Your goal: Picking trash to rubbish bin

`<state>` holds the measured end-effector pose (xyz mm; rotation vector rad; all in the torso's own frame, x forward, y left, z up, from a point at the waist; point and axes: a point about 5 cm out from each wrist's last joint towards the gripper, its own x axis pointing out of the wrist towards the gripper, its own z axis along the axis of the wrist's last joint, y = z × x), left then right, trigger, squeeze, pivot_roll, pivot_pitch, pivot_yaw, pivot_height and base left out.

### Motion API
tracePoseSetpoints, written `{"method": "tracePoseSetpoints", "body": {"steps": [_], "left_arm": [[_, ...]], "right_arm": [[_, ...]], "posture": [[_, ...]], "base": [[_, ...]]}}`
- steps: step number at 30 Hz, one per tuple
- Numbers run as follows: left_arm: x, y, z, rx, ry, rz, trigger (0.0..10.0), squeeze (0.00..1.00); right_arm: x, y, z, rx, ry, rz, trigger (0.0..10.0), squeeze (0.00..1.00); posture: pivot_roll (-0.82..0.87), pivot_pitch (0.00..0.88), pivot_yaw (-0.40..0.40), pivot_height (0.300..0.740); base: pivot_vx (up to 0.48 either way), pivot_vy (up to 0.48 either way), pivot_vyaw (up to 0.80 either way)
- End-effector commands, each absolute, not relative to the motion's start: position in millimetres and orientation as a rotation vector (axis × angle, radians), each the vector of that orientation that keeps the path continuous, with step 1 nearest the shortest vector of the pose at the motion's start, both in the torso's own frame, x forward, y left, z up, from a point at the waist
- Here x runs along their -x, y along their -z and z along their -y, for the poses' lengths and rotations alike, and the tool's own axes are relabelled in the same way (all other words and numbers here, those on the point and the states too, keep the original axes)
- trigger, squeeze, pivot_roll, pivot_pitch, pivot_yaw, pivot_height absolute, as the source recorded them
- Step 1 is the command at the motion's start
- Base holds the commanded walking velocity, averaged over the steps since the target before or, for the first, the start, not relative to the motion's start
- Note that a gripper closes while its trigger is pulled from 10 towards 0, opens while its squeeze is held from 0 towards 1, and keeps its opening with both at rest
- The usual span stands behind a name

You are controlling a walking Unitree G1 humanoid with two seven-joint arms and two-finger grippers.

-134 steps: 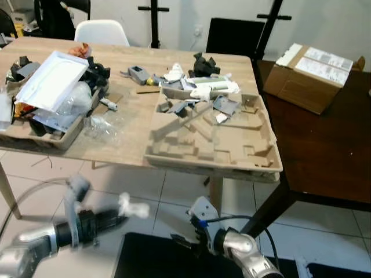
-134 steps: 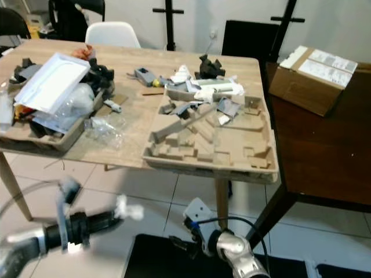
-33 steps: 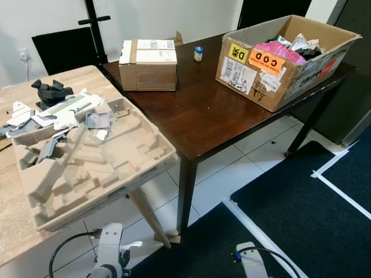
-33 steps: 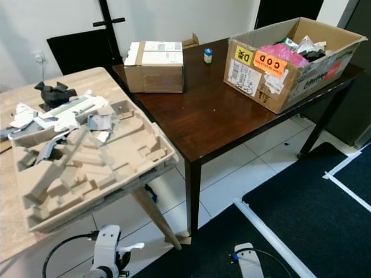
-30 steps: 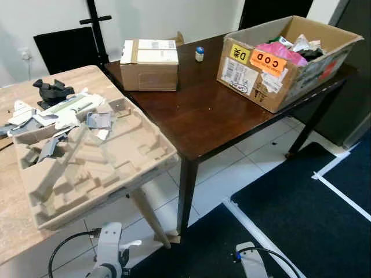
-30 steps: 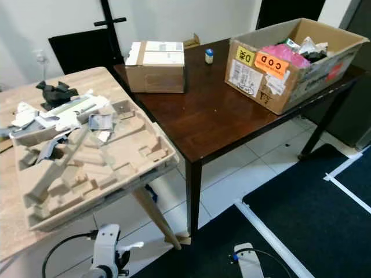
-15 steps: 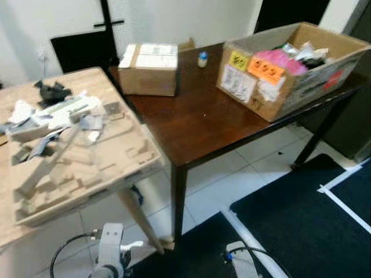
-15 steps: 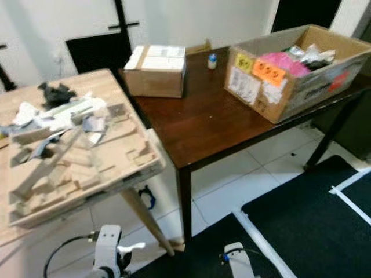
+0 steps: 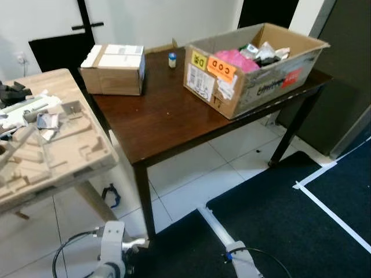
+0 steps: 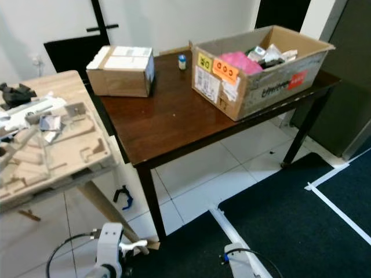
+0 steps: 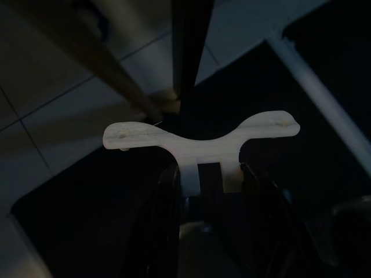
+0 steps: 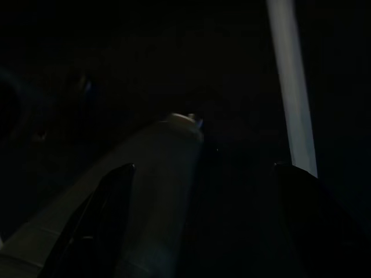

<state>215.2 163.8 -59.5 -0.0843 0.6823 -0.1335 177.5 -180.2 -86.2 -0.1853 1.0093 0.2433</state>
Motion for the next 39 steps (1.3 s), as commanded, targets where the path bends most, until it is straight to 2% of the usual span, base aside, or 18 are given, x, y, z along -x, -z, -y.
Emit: {"method": "tracePoseSetpoints", "body": {"steps": [1,12,39], "left_arm": [[-205.8,65.6,-165.6,0.081,0.129,-0.718,10.0,0.0],[-205.9,65.8,-165.0,0.083,0.128,-0.721,10.0,0.0],[-208.2,64.9,-162.0,0.083,0.138,-0.718,10.0,0.0]], "right_arm": [[-173.1,88.2,181.6,0.189,-0.245,-1.027,10.0,0.0],[-176.9,86.3,181.3,0.193,-0.252,-1.015,10.0,0.0],[-181.7,83.9,179.2,0.171,-0.261,-0.999,10.0,0.0]], "posture": [[-0.04,0.101,0.031,0.74],[-0.04,0.101,0.027,0.74],[-0.05,0.113,0.023,0.74]], "base": [[0.0,-0.352,0.8],[0.0,-0.359,0.8],[0.0,-0.358,0.04]]}}
